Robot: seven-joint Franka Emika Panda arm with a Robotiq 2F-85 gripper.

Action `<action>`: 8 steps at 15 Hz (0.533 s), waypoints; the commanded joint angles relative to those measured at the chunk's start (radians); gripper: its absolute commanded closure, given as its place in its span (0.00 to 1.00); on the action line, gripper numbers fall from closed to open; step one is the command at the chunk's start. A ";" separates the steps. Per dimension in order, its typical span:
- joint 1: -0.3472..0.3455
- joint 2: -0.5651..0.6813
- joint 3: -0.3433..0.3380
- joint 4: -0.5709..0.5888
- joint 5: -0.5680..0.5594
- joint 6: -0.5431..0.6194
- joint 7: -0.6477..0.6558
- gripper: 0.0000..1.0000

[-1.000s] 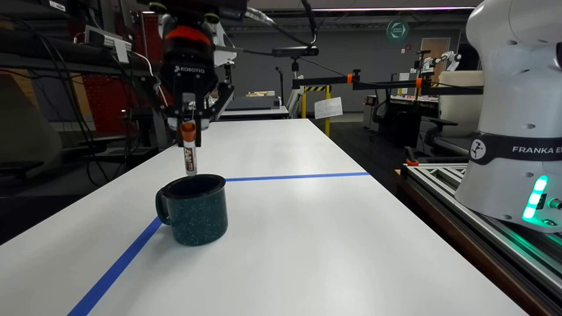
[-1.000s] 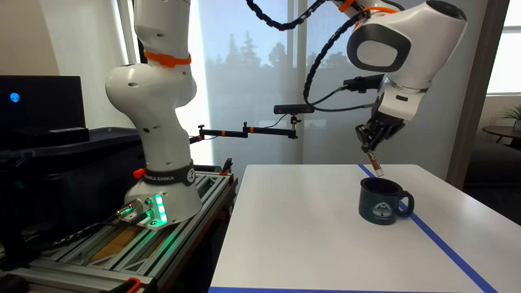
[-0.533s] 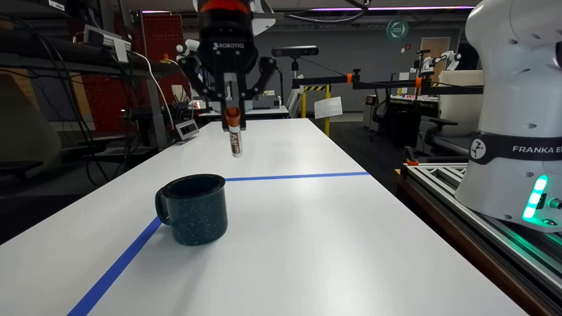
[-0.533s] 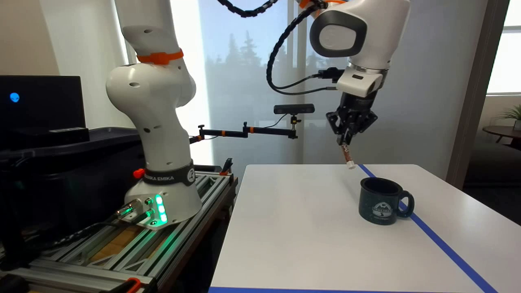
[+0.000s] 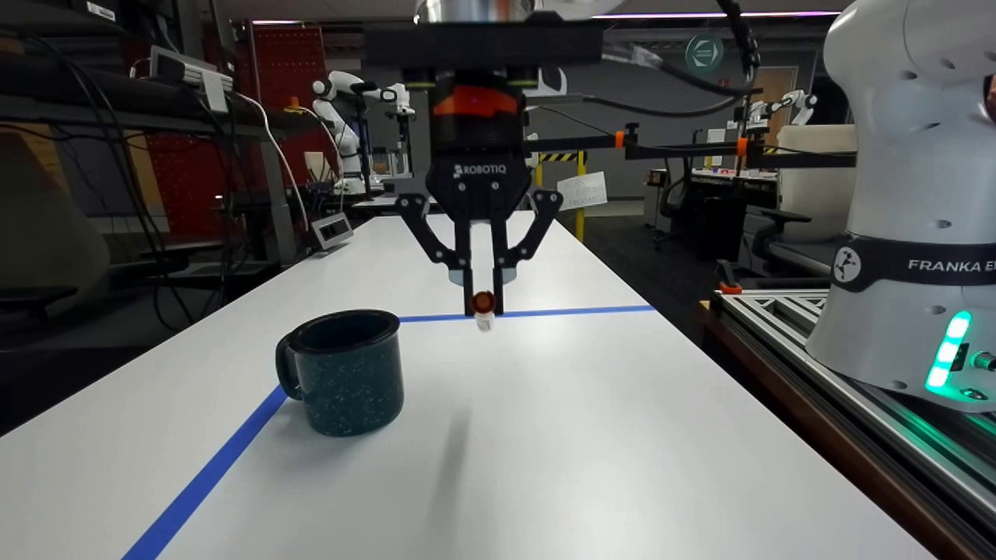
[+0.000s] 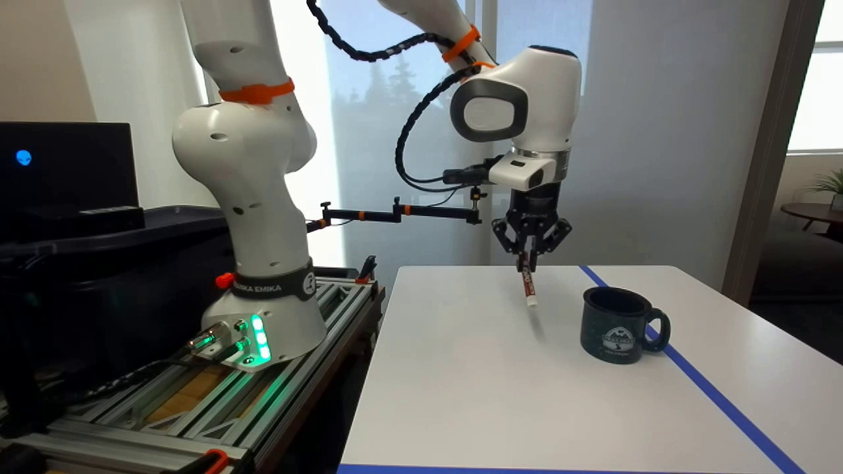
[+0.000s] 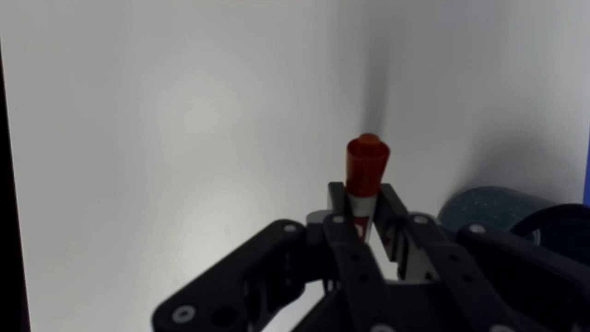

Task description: Put the marker on the table

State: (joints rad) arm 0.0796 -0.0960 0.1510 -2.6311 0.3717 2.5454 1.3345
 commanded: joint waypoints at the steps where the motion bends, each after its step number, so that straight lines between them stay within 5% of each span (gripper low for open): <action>1: 0.008 0.039 0.017 -0.062 -0.089 0.129 0.111 0.95; 8: 0.021 0.237 -0.013 -0.037 -0.135 0.296 0.042 0.95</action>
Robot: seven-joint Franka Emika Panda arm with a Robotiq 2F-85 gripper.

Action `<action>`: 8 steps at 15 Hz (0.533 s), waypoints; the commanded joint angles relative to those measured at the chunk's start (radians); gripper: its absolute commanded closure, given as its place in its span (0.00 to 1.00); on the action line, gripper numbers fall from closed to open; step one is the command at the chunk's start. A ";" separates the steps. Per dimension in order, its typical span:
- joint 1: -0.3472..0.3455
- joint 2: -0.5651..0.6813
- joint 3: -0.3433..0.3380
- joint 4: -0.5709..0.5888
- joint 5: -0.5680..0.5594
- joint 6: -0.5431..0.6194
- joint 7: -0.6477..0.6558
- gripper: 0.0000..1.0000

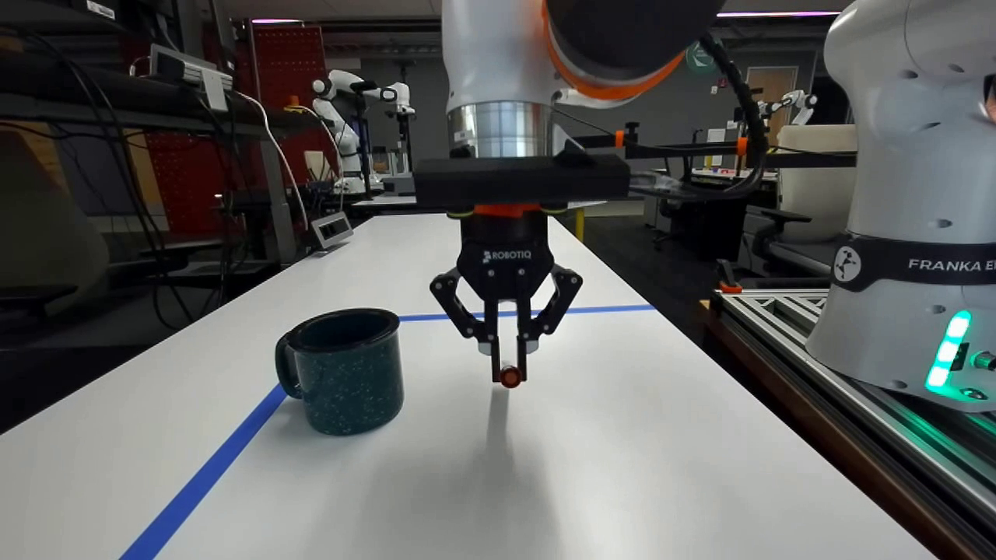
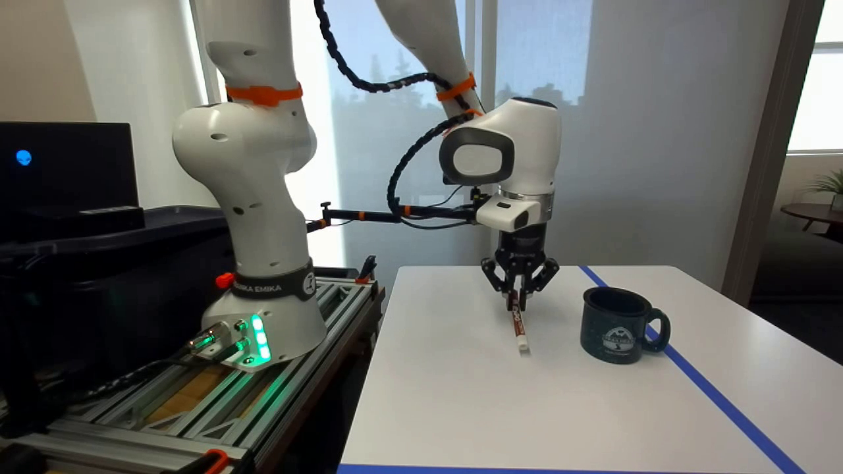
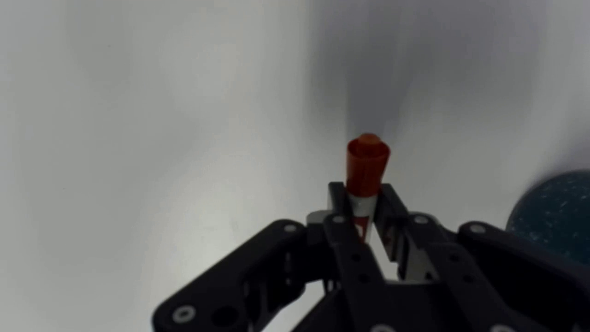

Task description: Put the marker on the table

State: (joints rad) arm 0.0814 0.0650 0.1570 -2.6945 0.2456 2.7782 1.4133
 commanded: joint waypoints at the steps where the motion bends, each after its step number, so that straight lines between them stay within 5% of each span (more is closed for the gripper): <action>1: 0.023 0.092 -0.023 0.030 -0.010 0.083 -0.051 0.95; 4: 0.020 0.116 -0.004 0.050 0.038 0.110 -0.162 0.95; 5: 0.011 0.115 0.012 0.058 0.062 0.100 -0.219 0.55; 8: -0.023 0.088 0.080 0.079 0.198 0.047 -0.460 0.41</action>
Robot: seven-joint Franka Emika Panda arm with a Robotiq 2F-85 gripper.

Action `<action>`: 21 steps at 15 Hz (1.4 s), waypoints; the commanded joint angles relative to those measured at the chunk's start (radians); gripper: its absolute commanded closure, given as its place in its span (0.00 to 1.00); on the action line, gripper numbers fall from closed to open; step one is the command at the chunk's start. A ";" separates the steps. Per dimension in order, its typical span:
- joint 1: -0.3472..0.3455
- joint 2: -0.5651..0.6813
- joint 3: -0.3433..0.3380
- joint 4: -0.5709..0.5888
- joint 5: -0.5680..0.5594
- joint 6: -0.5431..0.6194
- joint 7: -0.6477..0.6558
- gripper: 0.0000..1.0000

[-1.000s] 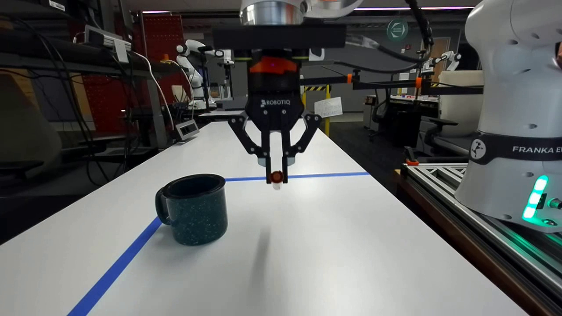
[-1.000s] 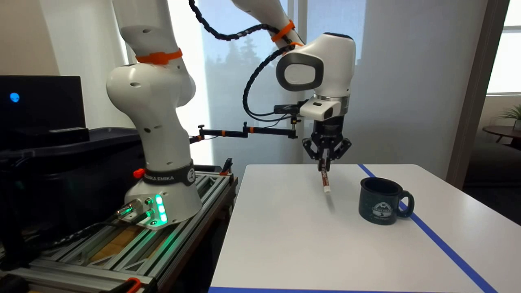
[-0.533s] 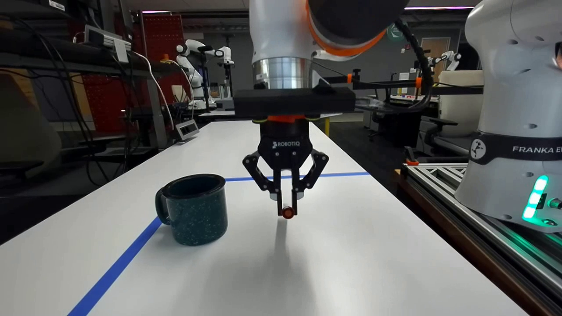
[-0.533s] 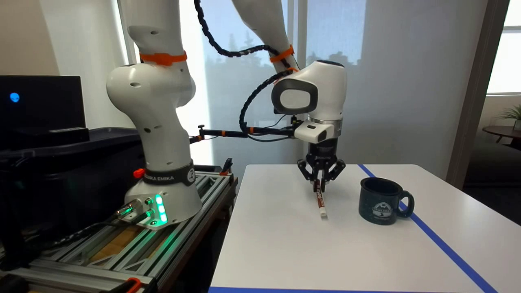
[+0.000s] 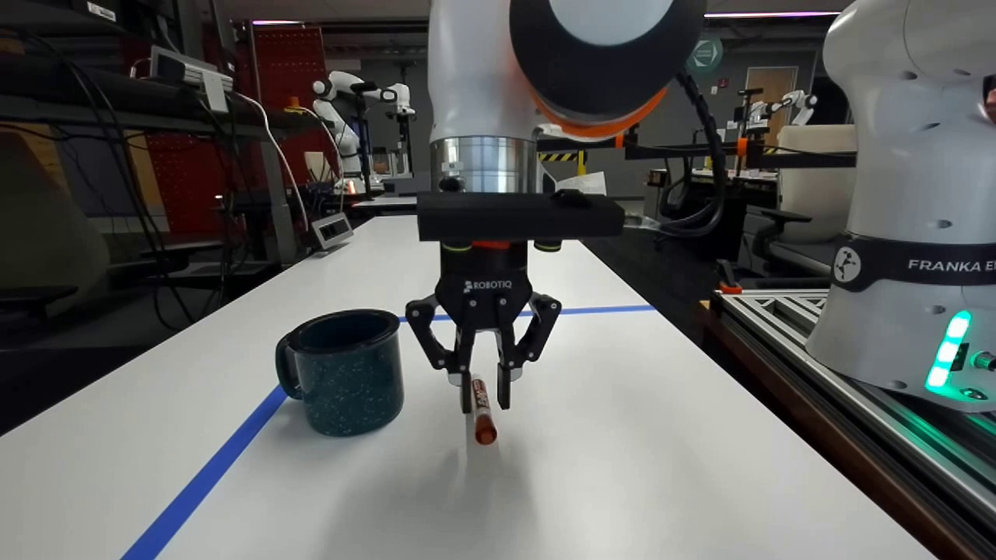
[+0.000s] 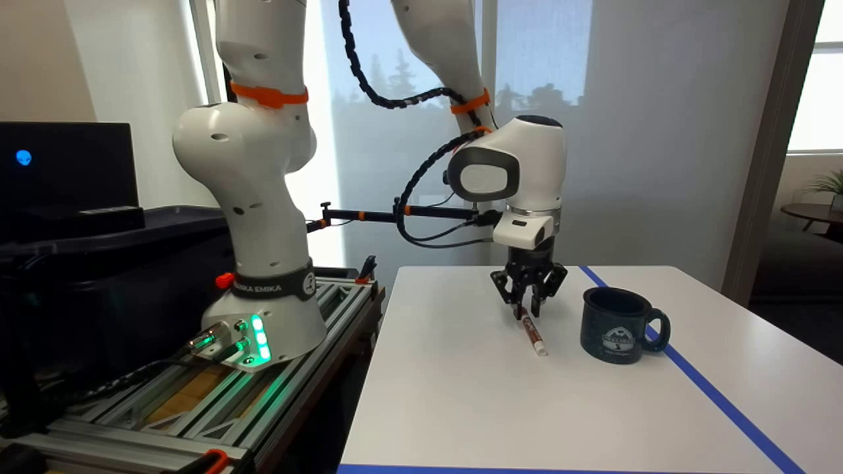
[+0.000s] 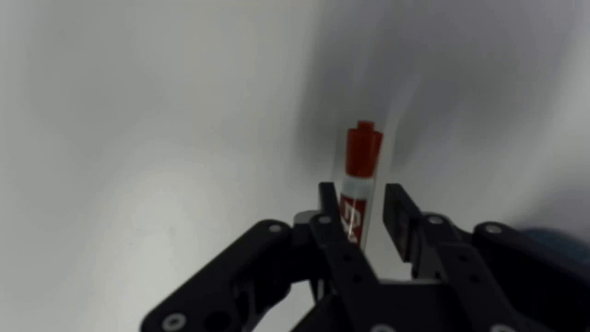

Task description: Put the marker on the table

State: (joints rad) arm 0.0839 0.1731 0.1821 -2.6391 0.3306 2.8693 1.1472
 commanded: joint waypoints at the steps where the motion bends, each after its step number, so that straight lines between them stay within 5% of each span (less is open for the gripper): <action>1: -0.029 -0.045 0.066 0.023 0.148 -0.077 -0.270 0.34; 3: -0.018 -0.085 0.049 0.025 0.157 -0.149 -0.372 0.18; 6: 0.009 -0.167 -0.017 0.014 0.014 -0.279 -0.406 0.00; 13: -0.005 -0.374 -0.034 0.016 -0.456 -0.464 -0.371 0.00; 19: -0.004 -0.503 0.015 0.009 -0.592 -0.490 -0.517 0.00; 21: -0.017 -0.443 0.018 0.036 -0.550 -0.478 -0.479 0.00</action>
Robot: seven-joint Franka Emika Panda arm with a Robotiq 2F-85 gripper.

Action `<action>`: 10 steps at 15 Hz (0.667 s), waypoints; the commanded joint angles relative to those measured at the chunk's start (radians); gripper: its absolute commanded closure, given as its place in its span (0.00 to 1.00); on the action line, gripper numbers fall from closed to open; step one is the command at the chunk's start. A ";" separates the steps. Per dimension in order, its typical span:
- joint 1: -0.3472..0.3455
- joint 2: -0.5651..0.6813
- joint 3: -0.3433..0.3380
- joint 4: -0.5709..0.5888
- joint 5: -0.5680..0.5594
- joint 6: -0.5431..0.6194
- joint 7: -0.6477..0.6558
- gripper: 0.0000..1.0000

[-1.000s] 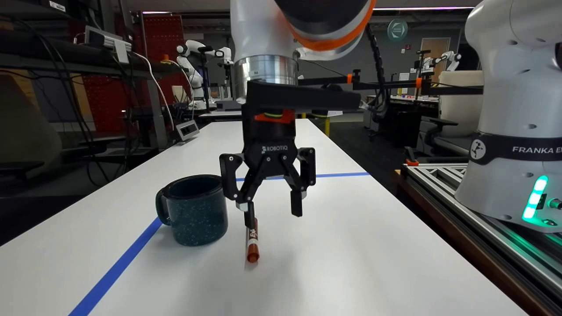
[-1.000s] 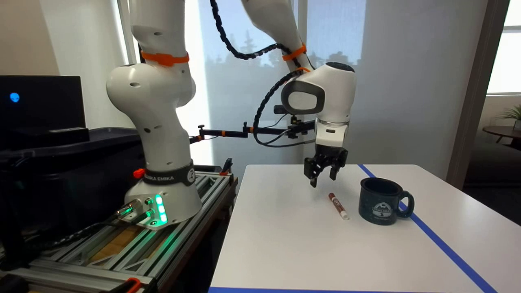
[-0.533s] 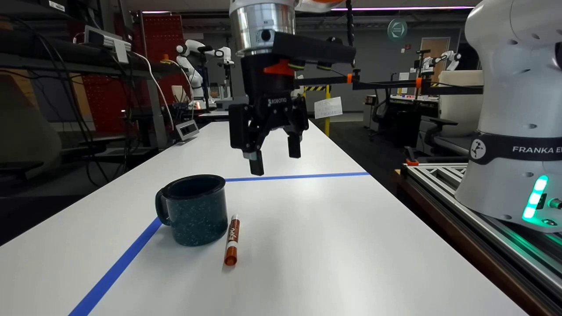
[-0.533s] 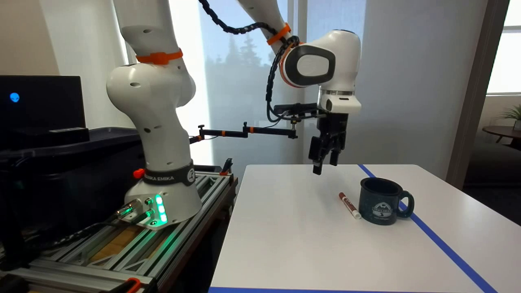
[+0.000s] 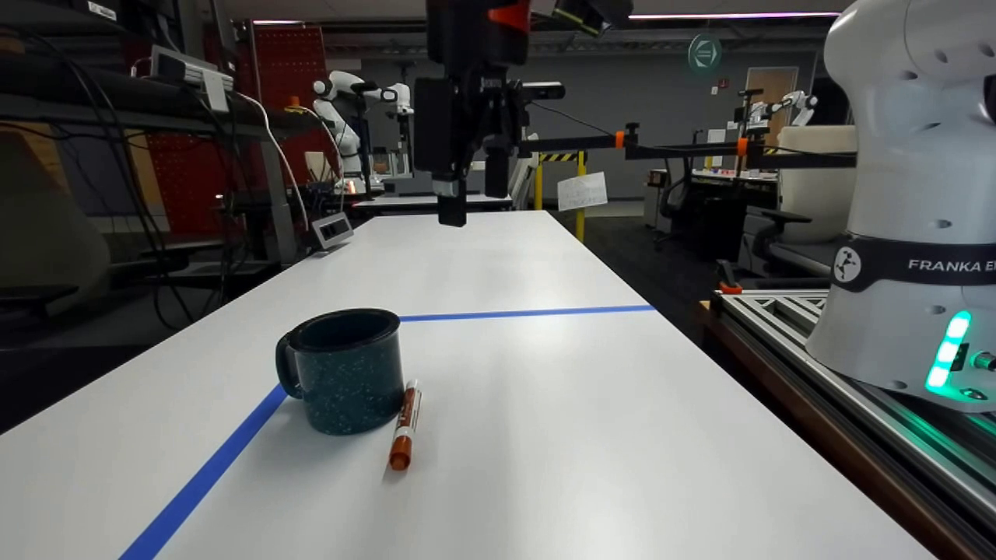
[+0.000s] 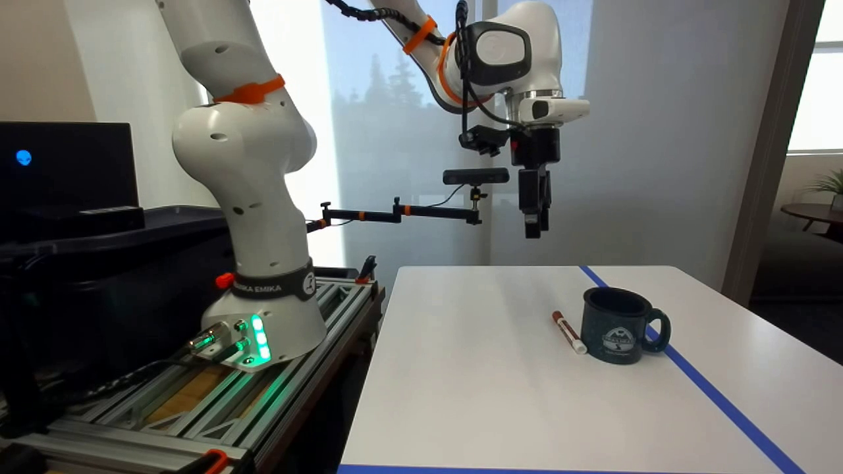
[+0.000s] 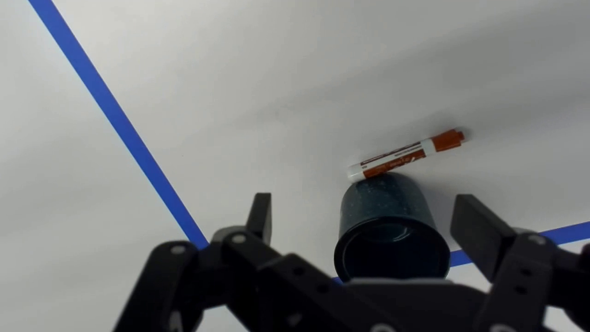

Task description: Put the marker on the table

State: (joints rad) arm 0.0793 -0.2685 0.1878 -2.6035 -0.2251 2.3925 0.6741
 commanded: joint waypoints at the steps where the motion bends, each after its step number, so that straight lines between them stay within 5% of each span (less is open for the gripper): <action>1: -0.013 0.000 0.013 0.000 0.006 -0.001 -0.005 0.00; 10: -0.016 0.015 0.010 0.000 0.005 -0.001 -0.004 0.00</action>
State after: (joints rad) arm 0.0742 -0.2521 0.1876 -2.6038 -0.2251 2.3926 0.6743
